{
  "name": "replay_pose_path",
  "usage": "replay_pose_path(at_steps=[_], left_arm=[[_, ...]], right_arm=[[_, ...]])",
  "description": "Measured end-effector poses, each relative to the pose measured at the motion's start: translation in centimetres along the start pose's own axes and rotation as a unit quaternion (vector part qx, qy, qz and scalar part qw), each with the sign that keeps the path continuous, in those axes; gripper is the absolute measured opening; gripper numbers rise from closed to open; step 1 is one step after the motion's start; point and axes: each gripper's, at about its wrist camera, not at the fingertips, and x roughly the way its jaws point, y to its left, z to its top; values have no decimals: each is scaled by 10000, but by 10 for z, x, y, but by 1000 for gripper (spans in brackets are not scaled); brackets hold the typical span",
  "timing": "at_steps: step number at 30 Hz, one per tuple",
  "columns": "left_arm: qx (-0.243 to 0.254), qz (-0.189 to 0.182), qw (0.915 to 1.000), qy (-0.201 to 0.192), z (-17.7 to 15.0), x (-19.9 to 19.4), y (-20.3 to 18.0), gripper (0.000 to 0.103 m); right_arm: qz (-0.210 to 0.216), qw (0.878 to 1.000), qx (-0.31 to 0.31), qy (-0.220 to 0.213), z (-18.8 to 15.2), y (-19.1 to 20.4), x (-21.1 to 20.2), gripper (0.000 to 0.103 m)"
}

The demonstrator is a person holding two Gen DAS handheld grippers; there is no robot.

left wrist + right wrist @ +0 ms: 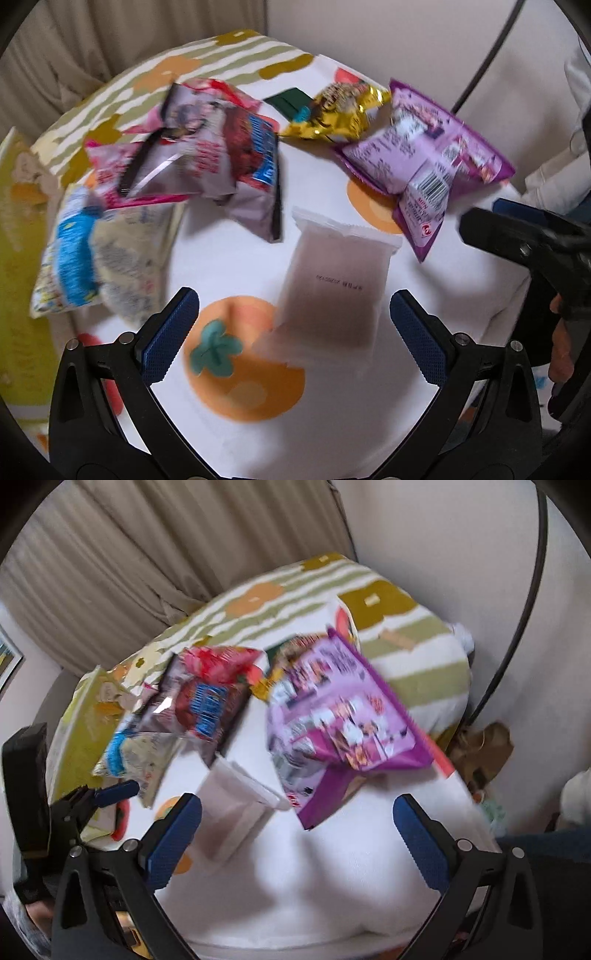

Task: Organize snacks
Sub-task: 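Grasp the white pastry packet with left tool while right tool grasps the purple bag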

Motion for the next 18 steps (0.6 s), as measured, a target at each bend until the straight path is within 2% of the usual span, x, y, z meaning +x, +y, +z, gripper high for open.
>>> replay_pose_path(at_steps=[4,12,18], left_arm=[[170,-17,9998,-54,-2,14,-9,102],[529,-30,9985,-153,-2,26,-31,102],[562,-62,9984,-91,1,34,-36,94]], right_arm=[[-171,9997,189,-38,3,-9,19,103],[-422,9980,253,-397,17,-2,29,103],[-543,9970,140,-524,22,3,36,103]])
